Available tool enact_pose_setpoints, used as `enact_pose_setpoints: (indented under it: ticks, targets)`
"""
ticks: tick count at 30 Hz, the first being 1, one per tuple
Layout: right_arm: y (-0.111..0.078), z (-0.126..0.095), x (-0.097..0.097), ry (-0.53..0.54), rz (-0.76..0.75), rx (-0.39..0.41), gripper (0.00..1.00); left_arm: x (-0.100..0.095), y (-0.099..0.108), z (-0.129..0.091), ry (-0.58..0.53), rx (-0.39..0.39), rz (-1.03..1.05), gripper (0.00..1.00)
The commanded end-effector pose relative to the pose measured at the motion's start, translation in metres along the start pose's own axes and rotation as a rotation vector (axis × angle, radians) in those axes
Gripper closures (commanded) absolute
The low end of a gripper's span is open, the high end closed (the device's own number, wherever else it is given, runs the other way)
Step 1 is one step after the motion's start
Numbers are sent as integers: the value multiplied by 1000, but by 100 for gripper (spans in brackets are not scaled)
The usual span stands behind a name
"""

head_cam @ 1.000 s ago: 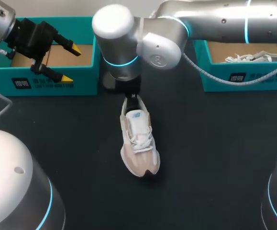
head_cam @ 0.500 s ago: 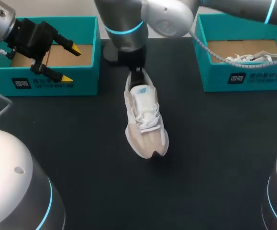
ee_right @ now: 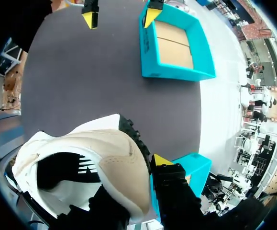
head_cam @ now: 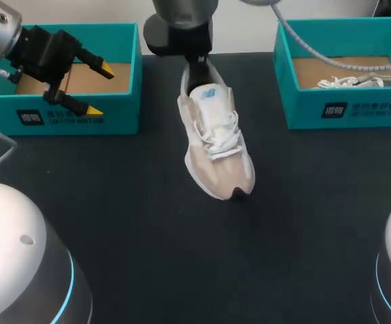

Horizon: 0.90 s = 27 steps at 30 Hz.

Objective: Take the shoe out of the shoebox, open the shoe tongue, remove and reinsert the insole, then place the shoe into the shoebox

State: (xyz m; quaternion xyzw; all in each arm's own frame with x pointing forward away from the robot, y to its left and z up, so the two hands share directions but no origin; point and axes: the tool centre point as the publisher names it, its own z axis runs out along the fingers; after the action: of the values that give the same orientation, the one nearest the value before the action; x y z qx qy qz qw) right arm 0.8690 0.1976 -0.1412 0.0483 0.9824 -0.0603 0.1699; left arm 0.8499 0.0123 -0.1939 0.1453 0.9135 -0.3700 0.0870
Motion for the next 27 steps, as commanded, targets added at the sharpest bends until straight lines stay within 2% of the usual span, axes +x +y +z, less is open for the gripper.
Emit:
enact_pose_setpoints:
  ticks: [1, 10, 11, 13, 17, 27]
  targets:
    - [2, -6, -1, 2, 0, 6, 100, 0, 0, -1, 2, -2, 0, 0]
    - [2, -6, -1, 2, 0, 6, 100, 0, 0, -1, 2, -2, 0, 0]
    - [-2, -6, -6, -5, 14, 11, 100, 0, 0, -1, 2, -2, 0, 0]
    - [-15, -3, -15, 2, 35, 33, 100, 0, 0, -1, 2, -2, 0, 0]
    - [-43, 4, -40, 11, 63, 26, 100, 0, 0, -1, 2, -2, 0, 0]
    - [-125, 31, -115, 41, 27, 10, 100, 0, 0, -1, 2, -2, 0, 0]
